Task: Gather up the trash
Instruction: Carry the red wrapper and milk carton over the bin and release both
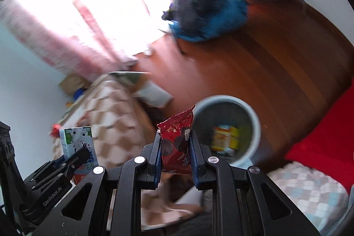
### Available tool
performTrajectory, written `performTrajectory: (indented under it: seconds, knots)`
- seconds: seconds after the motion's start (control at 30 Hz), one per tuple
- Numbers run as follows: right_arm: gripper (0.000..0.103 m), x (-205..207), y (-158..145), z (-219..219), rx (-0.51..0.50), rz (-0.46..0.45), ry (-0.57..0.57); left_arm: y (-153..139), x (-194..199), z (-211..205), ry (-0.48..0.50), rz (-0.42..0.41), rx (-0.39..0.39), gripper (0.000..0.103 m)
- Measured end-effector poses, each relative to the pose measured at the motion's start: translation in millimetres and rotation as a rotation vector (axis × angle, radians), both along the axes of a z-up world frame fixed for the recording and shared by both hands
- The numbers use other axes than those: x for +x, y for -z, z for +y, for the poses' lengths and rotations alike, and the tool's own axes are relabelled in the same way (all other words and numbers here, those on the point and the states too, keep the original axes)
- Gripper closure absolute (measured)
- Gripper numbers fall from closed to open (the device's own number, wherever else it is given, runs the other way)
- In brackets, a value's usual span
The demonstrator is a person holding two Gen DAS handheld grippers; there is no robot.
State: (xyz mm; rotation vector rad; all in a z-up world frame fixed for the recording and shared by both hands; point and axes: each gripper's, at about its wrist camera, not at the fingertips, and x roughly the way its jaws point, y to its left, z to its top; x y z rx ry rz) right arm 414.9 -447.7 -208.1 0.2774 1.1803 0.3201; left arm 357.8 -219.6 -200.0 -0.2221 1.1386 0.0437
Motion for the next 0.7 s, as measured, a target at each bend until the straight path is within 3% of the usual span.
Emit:
performTrajectory:
  seconds: [0.23, 0.47, 0.53, 0.6, 0.7]
  knots:
    - [0.081, 49.0, 102.0, -64.5, -0.018, 0.172, 0.087, 86.2, 81.5, -59.9, 0.111, 0.185, -0.064, 0.074]
    - [0.08, 91.3, 178.6, -79.6, -0.027, 0.266, 0.096, 144.6, 121.6, -75.3, 0.093, 0.314, -0.113, 0.068]
    - [0.078, 99.9, 195.5, -81.4, -0.033, 0.285, 0.1, 152.7, 124.6, -72.4, 0.077, 0.328, -0.111, 0.045]
    - [0.069, 106.4, 208.8, -78.7, -0.021, 0.302, 0.099, 162.8, 128.0, -68.4, 0.054, 0.334, -0.105, 0.032]
    - [0.045, 111.1, 221.7, -78.0, -0.002, 0.311, 0.107, 169.9, 125.4, -60.6, 0.029, 0.347, -0.095, 0.013]
